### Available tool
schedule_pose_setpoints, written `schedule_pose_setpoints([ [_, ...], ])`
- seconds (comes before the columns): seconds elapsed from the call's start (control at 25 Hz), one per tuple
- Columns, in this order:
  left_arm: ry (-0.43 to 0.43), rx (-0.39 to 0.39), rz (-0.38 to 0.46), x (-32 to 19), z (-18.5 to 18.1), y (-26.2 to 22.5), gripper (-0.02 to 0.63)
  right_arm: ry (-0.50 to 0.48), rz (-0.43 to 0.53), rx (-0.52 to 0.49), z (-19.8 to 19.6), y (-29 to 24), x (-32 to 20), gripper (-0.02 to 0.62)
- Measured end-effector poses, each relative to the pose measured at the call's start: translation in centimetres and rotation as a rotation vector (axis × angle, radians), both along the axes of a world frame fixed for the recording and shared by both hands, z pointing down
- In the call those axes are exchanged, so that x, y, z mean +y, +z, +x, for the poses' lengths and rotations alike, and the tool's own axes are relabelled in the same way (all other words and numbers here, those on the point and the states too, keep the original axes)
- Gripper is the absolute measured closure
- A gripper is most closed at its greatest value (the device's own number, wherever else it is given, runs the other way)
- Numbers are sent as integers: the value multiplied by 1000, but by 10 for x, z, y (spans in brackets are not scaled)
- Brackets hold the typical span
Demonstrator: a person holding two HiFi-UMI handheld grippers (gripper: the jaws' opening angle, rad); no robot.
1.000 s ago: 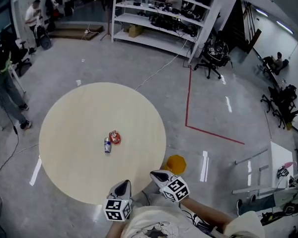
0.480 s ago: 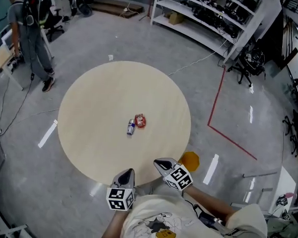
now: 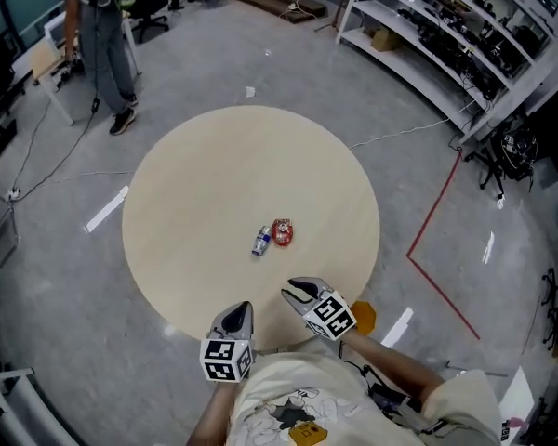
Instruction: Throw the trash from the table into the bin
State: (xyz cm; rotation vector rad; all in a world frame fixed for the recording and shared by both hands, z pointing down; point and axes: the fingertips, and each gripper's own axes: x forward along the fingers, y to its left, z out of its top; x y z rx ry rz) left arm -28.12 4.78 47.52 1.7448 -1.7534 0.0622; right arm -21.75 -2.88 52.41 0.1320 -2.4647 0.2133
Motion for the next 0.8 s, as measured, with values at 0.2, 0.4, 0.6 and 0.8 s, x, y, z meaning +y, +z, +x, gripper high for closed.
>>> schedule_pose_setpoints([
  [0.2,-55,-16,-11,-18,3,-19,600,-74,4,18,-10,3,-34,437],
  [0.4,-123,-10,-57,-26,5,-14,600,-134,6,50,-24,28,-63,388],
  [0.6,-201,-8,-102,-32,3,-7,600,-180,-17,67,-41,56,-89,348],
  [0.8,-308,-2,-131,-29,-2,-8,600,-317,36,91,-57,77,-99,322],
])
